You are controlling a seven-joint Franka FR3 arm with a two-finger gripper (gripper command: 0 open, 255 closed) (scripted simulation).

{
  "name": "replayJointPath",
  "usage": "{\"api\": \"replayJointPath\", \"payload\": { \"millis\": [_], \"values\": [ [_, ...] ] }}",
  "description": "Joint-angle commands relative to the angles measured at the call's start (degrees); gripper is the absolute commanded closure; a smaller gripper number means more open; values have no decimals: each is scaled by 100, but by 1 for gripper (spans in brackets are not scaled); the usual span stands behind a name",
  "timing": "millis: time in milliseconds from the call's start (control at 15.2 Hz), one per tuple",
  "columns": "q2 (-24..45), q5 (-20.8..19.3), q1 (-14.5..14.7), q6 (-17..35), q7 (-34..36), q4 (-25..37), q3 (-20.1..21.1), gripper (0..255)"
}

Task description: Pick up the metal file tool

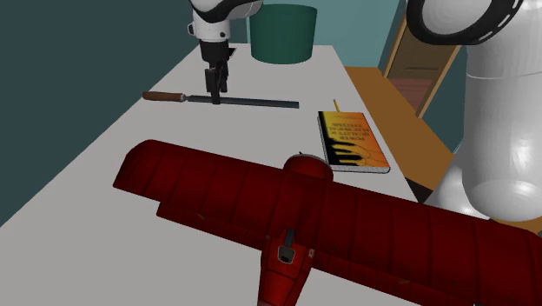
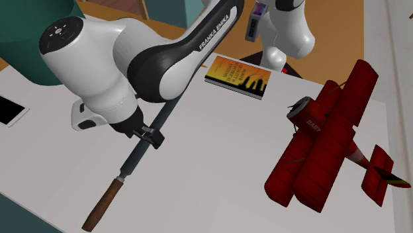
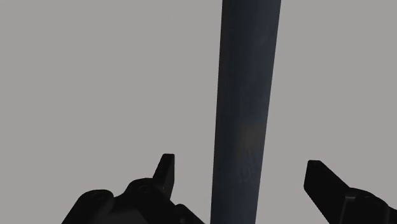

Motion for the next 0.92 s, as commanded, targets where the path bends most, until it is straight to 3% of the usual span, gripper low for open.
{"api": "replayJointPath", "payload": {
  "millis": [0, 66, 660, 858],
  "values": [
    [2, 0, 0, 54, -3, -49, 0, 0],
    [12, -1, 1, 41, -2, -25, 0, 255],
    [2, 0, 0, 54, -3, -48, 0, 255],
    [-1, -2, 3, -176, 10, 179, 2, 255]
  ]
}}
